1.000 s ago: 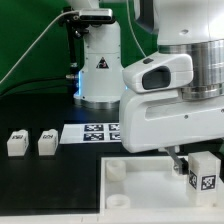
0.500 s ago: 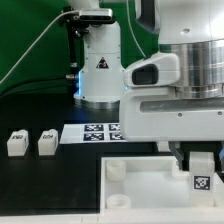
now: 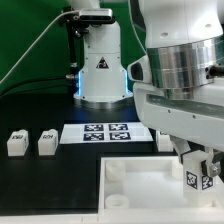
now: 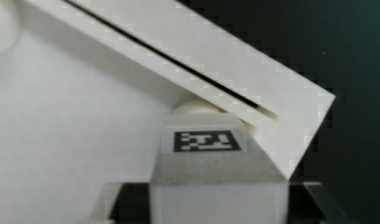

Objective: Assemble one leg

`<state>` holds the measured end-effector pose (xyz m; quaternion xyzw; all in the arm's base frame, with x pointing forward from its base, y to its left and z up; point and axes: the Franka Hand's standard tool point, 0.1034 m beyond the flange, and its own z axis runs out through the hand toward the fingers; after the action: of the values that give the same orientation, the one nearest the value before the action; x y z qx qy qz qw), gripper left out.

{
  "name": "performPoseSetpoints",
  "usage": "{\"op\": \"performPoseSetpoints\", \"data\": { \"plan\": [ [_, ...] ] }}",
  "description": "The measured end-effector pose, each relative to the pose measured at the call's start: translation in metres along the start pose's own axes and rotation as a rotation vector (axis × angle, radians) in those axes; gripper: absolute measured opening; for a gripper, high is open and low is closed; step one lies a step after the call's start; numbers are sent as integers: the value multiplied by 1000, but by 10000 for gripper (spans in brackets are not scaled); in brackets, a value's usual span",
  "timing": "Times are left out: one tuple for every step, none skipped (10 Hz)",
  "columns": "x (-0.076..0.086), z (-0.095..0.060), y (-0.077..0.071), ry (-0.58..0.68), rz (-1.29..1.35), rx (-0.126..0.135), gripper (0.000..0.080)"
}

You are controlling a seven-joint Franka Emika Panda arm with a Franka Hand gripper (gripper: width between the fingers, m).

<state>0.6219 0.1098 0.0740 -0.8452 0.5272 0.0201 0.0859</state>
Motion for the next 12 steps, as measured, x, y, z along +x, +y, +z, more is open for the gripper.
{"op": "performPoseSetpoints", "data": {
  "plan": [
    [-1,0,0,-4,91,2,294],
    [-2,1,-1,-6,166,2,294],
    [-2,1,-1,-13,308,6,294],
    [-2,1,-3,-23,468,11,294],
    [-3,2,-4,-22,577,15,294],
    [-3,2,-6,-24,704,27,294],
    [-3,1,-6,-24,780,36,294],
    [-2,0,-6,-20,829,37,294],
    [0,0,-6,-12,875,38,294],
    [1,-1,-5,-4,890,37,295],
    [-1,1,-5,-9,891,36,432],
    [-2,1,-5,-10,874,37,432]
  ]
}}
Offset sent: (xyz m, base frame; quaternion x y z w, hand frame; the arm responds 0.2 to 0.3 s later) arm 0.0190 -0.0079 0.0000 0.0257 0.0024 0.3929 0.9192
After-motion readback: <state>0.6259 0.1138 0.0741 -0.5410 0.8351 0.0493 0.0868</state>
